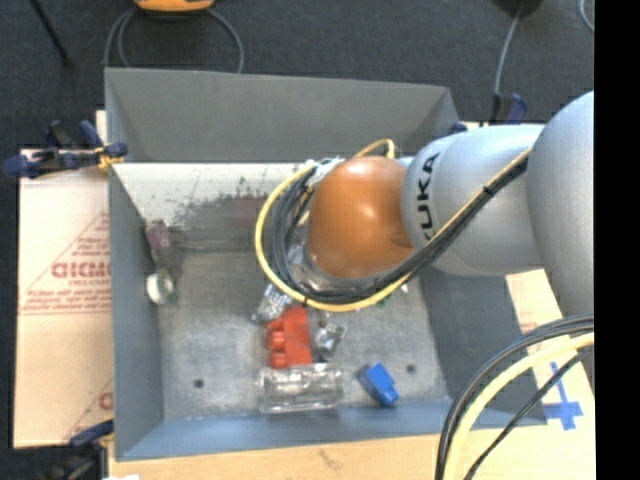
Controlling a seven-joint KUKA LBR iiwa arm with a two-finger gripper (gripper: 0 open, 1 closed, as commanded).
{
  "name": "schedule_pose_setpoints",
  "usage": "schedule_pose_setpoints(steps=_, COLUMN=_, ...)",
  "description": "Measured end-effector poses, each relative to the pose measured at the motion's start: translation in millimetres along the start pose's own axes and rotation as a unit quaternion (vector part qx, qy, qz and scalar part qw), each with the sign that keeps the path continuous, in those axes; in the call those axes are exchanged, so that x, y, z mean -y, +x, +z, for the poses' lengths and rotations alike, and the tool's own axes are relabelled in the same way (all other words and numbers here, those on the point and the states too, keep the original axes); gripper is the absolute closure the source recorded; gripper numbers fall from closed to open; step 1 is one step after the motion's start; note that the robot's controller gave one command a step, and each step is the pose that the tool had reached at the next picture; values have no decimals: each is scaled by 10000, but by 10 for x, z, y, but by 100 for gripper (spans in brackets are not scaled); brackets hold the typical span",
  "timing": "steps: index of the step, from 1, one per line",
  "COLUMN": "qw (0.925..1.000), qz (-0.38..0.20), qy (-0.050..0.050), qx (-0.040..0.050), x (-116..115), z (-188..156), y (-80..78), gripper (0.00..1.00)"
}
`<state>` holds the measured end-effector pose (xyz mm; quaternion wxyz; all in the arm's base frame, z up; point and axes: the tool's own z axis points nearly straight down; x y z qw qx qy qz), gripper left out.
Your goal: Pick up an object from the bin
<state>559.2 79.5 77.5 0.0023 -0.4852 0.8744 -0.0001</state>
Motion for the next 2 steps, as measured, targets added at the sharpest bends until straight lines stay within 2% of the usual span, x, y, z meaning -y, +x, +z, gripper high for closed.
schedule_pose_setpoints(steps=1, qw=10000, qz=10, qy=15, qx=30, x=5, z=-26, y=-24, gripper=100)
schedule_pose_setpoints(steps=2, qw=9960, qz=-893, qy=20, qx=2, x=-68, z=-1321, y=196, gripper=100)
